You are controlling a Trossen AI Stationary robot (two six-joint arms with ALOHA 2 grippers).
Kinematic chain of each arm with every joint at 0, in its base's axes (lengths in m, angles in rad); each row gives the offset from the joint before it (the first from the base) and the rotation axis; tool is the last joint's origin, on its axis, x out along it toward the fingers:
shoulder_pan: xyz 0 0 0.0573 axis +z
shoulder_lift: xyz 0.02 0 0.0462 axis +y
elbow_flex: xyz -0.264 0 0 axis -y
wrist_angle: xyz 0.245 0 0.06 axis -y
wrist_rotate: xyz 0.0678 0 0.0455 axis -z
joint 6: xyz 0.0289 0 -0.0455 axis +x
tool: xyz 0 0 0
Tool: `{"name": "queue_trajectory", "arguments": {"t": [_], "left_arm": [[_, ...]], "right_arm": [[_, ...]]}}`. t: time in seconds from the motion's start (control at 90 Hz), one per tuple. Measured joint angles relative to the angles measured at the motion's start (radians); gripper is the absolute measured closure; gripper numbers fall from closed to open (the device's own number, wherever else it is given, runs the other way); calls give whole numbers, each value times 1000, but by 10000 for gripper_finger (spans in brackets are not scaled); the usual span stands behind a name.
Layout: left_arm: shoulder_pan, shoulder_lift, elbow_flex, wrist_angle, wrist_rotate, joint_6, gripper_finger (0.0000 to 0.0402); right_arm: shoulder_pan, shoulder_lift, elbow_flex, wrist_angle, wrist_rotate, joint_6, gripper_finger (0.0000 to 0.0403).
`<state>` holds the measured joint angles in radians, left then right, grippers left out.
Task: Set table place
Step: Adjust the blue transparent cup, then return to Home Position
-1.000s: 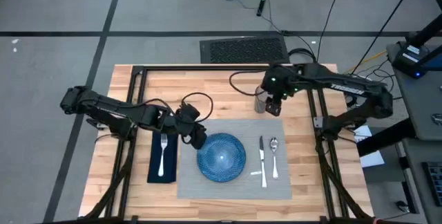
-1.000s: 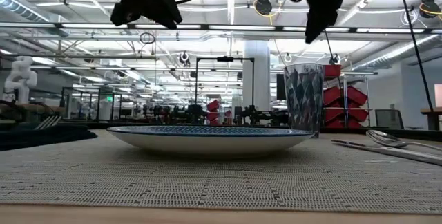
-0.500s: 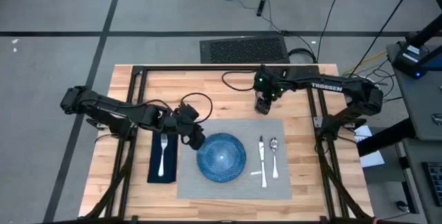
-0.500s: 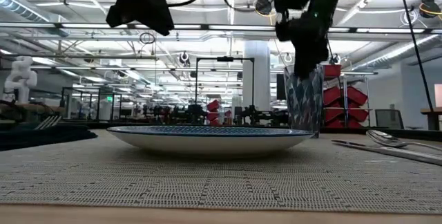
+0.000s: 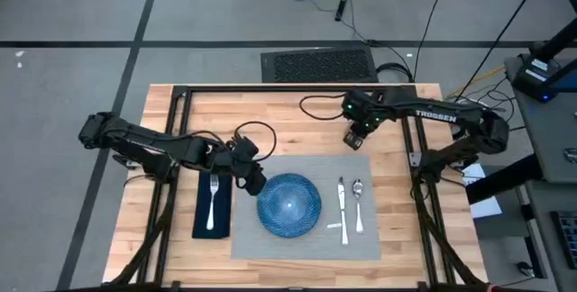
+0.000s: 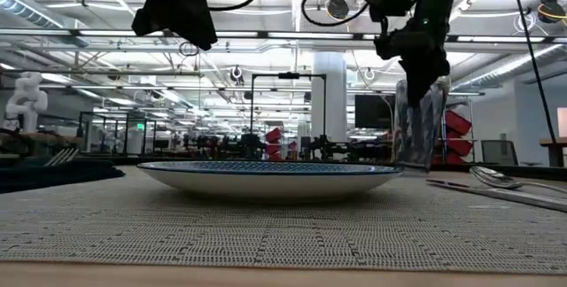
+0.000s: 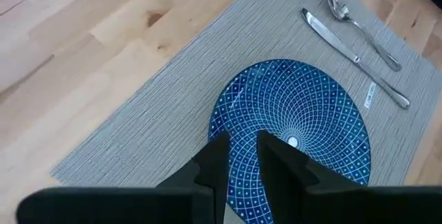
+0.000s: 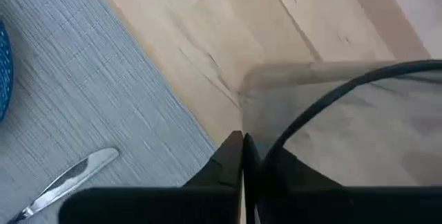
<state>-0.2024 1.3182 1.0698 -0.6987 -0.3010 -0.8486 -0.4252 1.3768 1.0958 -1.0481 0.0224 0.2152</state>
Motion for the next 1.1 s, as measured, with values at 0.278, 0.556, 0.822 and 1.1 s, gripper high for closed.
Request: {"name": "queue_trajectory", "arguments": {"t": [0.278, 0.556, 0.822, 1.1], "left_arm": [[0, 0, 0, 0, 0, 0, 341], [0, 0, 0, 0, 0, 0, 341], [0, 0, 0, -3, 7, 25, 341], [0, 0, 0, -58, 11, 25, 341]], "right_arm": [[8, 0, 0, -25, -30, 8, 402], [18, 0, 0, -17, -29, 13, 402], [41, 0, 0, -19, 1, 39, 350], [47, -8, 0, -6, 9, 65, 291]]}}
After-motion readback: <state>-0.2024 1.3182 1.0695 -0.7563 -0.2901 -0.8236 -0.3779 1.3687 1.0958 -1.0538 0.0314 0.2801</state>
